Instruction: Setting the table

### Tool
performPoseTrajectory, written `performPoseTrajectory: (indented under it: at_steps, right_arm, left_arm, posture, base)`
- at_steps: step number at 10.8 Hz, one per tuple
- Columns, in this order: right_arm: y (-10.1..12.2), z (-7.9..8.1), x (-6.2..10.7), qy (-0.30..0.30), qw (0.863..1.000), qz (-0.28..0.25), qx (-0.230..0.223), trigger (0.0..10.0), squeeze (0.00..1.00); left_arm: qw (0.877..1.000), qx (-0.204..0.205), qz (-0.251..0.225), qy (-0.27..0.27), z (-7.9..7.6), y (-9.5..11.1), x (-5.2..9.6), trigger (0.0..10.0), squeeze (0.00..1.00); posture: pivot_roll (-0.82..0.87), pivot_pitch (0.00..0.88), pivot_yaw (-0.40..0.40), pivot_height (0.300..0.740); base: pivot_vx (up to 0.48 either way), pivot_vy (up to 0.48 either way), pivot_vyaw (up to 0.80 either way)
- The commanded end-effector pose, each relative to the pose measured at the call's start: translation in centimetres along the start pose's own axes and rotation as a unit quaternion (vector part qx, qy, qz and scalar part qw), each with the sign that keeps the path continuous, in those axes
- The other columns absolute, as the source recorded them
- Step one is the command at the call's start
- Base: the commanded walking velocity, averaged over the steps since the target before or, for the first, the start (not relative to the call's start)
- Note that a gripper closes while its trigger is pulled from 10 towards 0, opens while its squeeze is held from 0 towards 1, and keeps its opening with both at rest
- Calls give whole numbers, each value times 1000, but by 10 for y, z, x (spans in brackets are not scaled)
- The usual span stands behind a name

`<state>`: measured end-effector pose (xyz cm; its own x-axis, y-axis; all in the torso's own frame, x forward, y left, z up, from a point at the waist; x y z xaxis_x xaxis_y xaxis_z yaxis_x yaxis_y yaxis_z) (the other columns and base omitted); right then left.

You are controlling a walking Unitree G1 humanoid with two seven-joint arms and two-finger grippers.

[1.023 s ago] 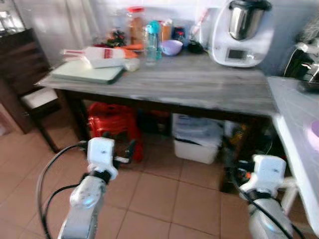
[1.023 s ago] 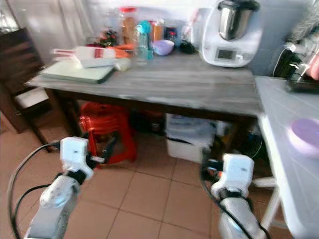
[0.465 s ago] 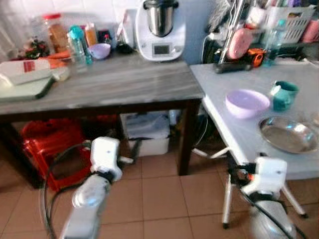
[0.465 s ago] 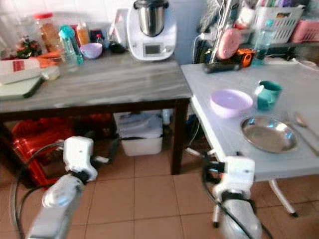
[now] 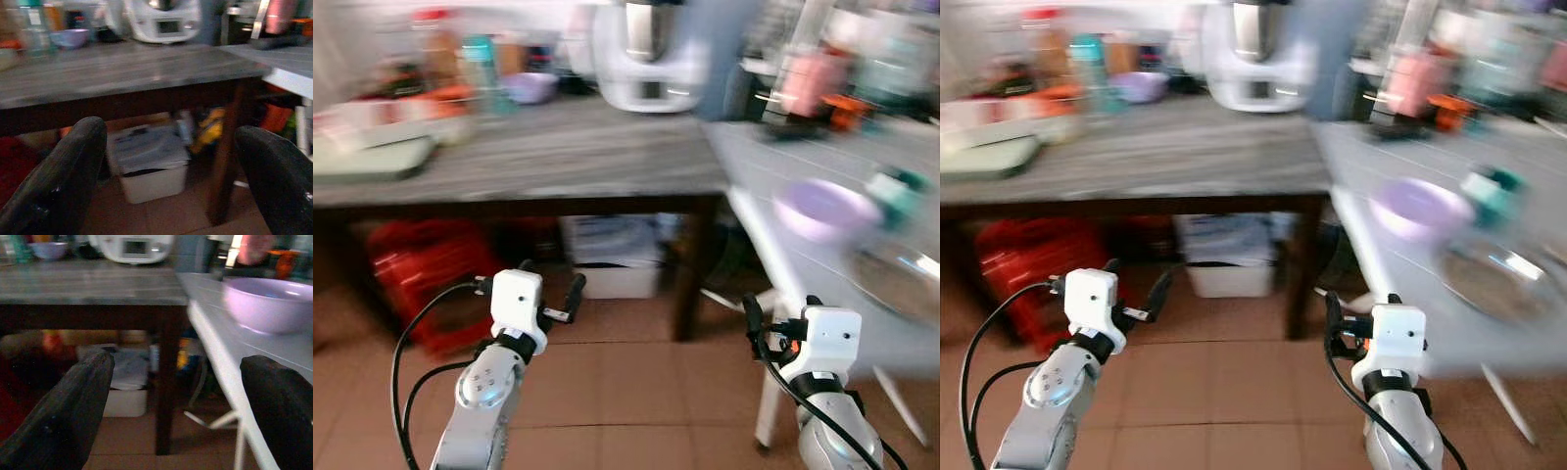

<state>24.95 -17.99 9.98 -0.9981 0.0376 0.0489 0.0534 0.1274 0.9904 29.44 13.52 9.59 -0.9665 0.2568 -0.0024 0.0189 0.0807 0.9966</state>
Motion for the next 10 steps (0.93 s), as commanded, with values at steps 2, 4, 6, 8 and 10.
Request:
performPoseTrajectory:
  at_steps: [2, 4, 6, 8, 10]
  right_arm:
    - [8, 2, -1, 5, 1000, -16, -2, 10000, 0]
    - [8, 2, -1, 5, 1000, -16, -3, 10000, 0]
    - [7, 2, -1, 4, 1000, -14, -5, 10000, 0]
    - [7, 2, -1, 2, 1000, -14, -5, 10000, 0]
    - [12, 1, -2, -1, 1000, -25, 1, 10000, 0]
  left_arm:
    - [1000, -3, 5, 3, 2, -1, -1, 10000, 0]
    - [1000, -4, 6, 4, 2, -1, -1, 10000, 0]
    - [1000, -3, 7, 4, 2, -2, -1, 10000, 0]
    - [1000, -3, 8, 3, 2, -2, -2, 10000, 0]
    - [1000, -5, 6, 3, 2, -1, -2, 10000, 0]
  posture:
    - [51, 0, 13, 740]
    - [52, 0, 14, 740]
    - [51, 0, 16, 740]
    - [50, 0, 17, 740]
    - [49, 0, 17, 740]
  base:
    - [0, 0, 797]
    - [0, -259, 597]
    - [0, -262, 0]
    - [0, -262, 0]
    - [0, -261, 0]
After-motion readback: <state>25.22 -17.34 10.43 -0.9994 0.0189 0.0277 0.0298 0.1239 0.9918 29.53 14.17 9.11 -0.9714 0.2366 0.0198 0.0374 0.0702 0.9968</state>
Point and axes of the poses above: a point about 5 cm out from each wrist's last joint towards the gripper, its own x axis pointing back from the gripper into the wrist, its own y axis along the axis of the wrist's last joint, z = x × y, the point moved 3 cm from there along -x, pointing out of the wrist towards the gripper, and after that the axes turned 6 degrees about x, right-handed, at the moved point
